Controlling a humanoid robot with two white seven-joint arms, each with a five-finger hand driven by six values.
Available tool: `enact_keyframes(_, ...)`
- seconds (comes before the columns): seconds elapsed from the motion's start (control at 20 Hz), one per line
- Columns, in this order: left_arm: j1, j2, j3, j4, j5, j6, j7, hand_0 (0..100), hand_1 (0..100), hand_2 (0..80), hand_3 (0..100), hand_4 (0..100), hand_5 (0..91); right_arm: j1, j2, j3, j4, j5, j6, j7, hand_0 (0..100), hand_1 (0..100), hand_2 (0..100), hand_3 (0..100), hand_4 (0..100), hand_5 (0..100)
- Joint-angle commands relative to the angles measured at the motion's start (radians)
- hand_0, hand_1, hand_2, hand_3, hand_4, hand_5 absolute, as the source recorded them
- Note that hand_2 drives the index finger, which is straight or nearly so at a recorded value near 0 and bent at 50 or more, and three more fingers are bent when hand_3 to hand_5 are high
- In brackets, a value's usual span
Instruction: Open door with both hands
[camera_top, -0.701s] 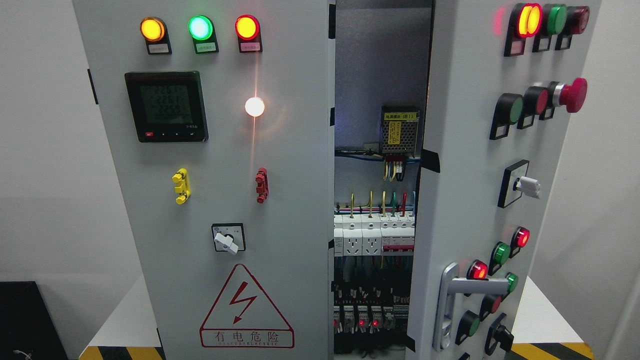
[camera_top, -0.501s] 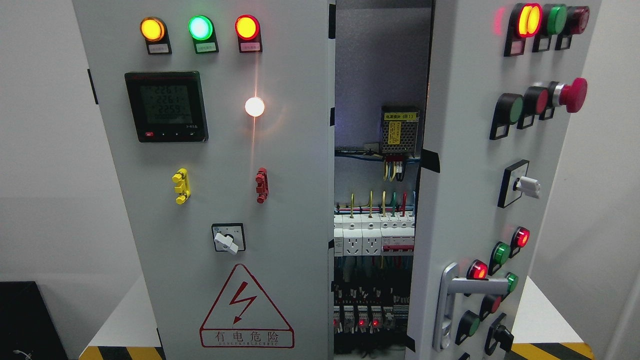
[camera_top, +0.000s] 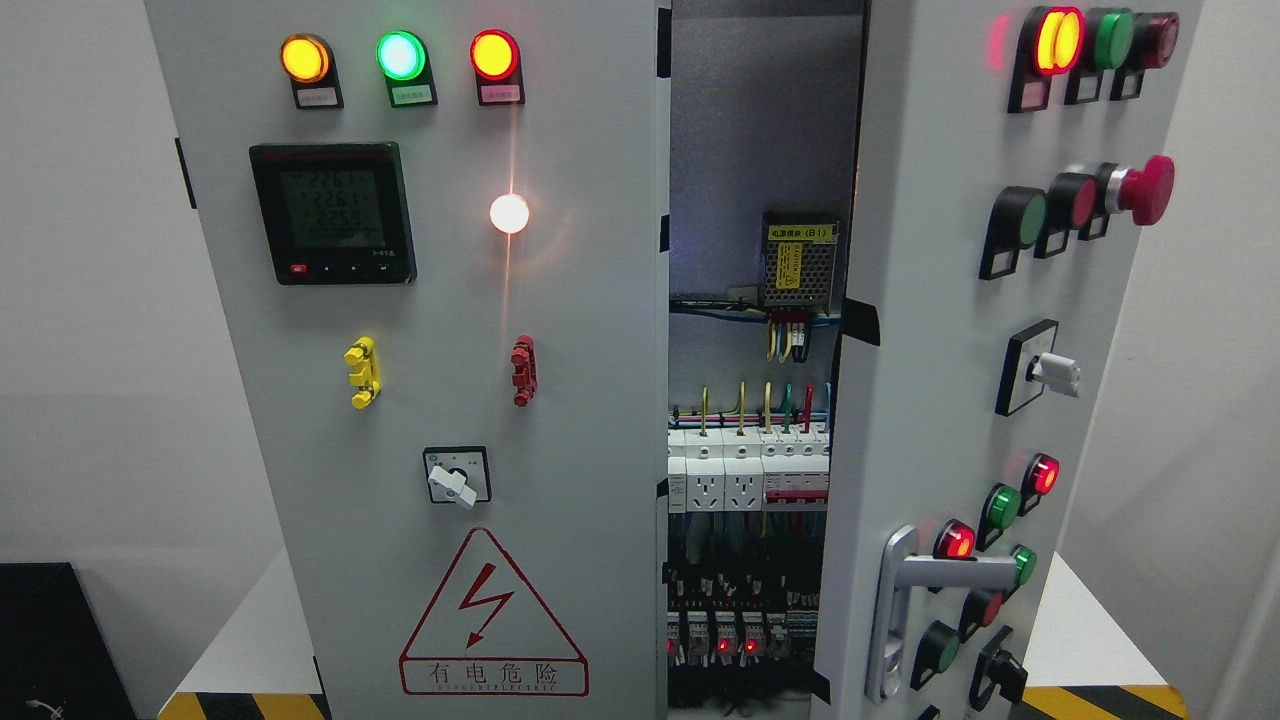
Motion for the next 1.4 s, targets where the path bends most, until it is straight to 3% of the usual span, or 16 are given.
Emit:
enact_keyframes(0.0,0.04,0.011,-0.003,-0.172,-0.002,0.001,0.007,0,0,0.0,0,0,0.0,-0.001,0.0,-0.003,0.0,0.025,0.001,0.0,19,0,0,0,0,0)
enact_keyframes(0.25,0.132,0.062,-0.034,-0.41,0.001,0.0,0.001,0,0,0.0,0,0,0.0,-0.001,0.0,-0.003,0.0,0.025,0.001,0.0,19,0,0,0,0,0)
enact_keyframes(0.5,0.155,0.14,-0.187,-0.575,0.004,-0.005,0.0,0,0,0.0,0,0,0.0,0.001,0.0,-0.003,0.0,0.025,0.001,-0.002,19,0,0,0,0,0)
enact_keyframes(0.7,0.189,0.163,-0.199,-0.683,0.003,-0.006,0.0,0,0,0.0,0,0,0.0,0.001,0.0,-0.003,0.0,0.025,-0.001,0.0,19,0,0,0,0,0)
enact_keyframes(0.85,0.27,0.197,-0.202,-0.888,0.003,-0.003,0.0,0,0,0.0,0,0,0.0,0.001,0.0,-0.003,0.0,0.025,-0.001,-0.002,19,0,0,0,0,0)
enact_keyframes(1.05,0.36,0.275,-0.273,-1.173,0.001,0.006,0.004,0,0,0.0,0,0,0.0,0.001,0.0,-0.003,0.0,0.025,-0.001,0.0,19,0,0,0,0,0)
enact_keyframes(1.35,0.437,0.399,-0.301,-1.496,0.004,0.007,0.007,0,0,0.0,0,0,0.0,0.001,0.0,-0.003,0.0,0.025,0.001,0.0,19,0,0,0,0,0)
